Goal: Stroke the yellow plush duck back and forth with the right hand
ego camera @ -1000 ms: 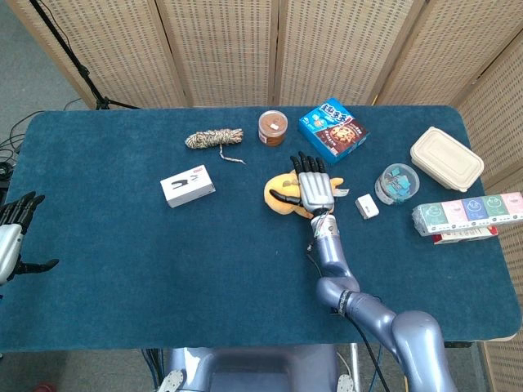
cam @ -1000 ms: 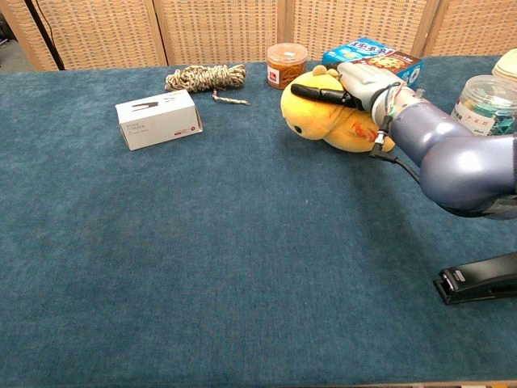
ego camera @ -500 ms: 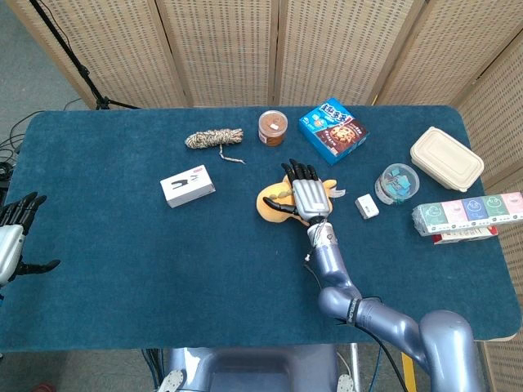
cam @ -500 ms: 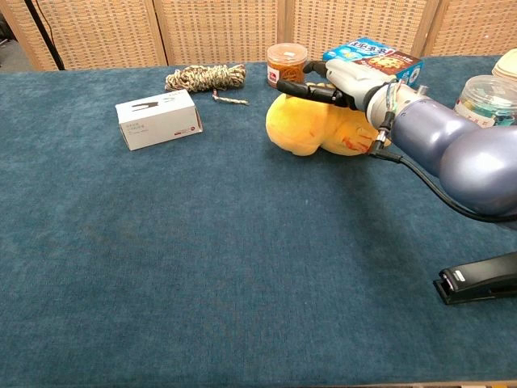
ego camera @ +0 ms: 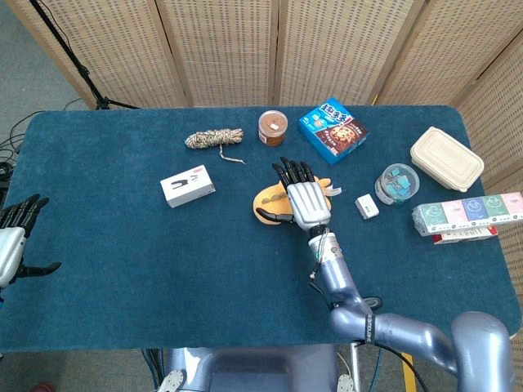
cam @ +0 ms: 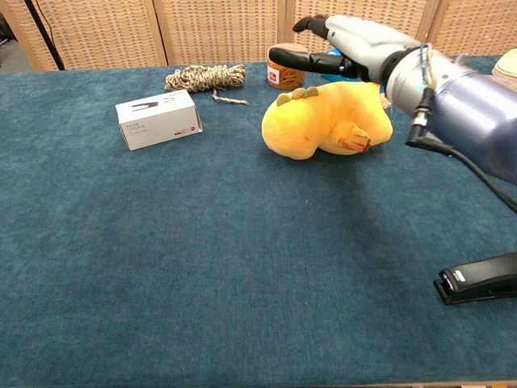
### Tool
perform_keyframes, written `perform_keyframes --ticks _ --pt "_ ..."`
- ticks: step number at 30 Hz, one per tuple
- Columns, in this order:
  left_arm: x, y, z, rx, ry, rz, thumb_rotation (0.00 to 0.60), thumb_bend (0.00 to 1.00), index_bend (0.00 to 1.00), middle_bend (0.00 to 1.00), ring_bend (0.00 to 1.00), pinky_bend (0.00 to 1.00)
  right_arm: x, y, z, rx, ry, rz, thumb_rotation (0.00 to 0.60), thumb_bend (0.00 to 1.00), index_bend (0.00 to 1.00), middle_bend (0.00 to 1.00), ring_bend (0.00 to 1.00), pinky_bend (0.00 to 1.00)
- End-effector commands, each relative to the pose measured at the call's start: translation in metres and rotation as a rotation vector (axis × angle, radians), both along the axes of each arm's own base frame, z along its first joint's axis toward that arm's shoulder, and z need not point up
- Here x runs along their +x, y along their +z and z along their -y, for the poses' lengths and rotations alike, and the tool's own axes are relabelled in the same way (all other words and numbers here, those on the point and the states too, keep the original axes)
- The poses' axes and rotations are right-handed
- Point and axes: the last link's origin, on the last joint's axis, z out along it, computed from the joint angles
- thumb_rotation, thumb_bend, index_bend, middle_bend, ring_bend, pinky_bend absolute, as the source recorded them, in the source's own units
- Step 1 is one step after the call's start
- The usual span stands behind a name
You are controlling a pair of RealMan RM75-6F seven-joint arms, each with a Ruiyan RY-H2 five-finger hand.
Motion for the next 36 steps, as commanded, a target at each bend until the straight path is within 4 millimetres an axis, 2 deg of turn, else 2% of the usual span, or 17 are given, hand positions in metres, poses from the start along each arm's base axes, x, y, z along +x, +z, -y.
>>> perform_keyframes --ticks 1,5,11,23,29,36 --pt "0.0 -0.001 0.002 -0.002 -0.003 -0.001 0.6 0.0 0.0 0.0 0.0 0.0 -0.021 0.045 -0.03 -0.075 0.07 -0.095 0.0 0.0 0.0 0.0 0.0 0.0" --pt "0.0 -0.002 0.007 -0.004 -0.009 -0.003 0.6 0.0 0.0 0.0 0.0 0.0 -0.049 0.076 -0.055 -0.098 0.072 -0.135 0.0 0.0 0.0 0.0 0.0 0.0" --pt "0.0 -0.007 0.018 -0.01 -0.017 -0.012 0.6 0.0 0.0 0.0 0.0 0.0 -0.092 0.112 -0.086 -0.116 0.033 -0.143 0.0 0.0 0.0 0.0 0.0 0.0" --pt "-0.001 -0.016 0.032 0.008 -0.047 -0.012 0.6 0.0 0.0 0.0 0.0 0.0 -0.179 0.165 -0.14 -0.169 -0.09 -0.168 0.0 0.0 0.0 0.0 0.0 0.0" --pt "-0.004 -0.017 0.034 0.027 -0.064 -0.007 0.6 0.0 0.0 0.0 0.0 0.0 -0.215 0.177 -0.166 -0.202 -0.146 -0.17 0.0 0.0 0.0 0.0 0.0 0.0" --pt "-0.01 -0.019 0.034 0.035 -0.076 -0.038 0.6 0.0 0.0 0.0 0.0 0.0 -0.234 0.173 -0.185 -0.222 -0.166 -0.137 0.0 0.0 0.0 0.0 0.0 0.0"
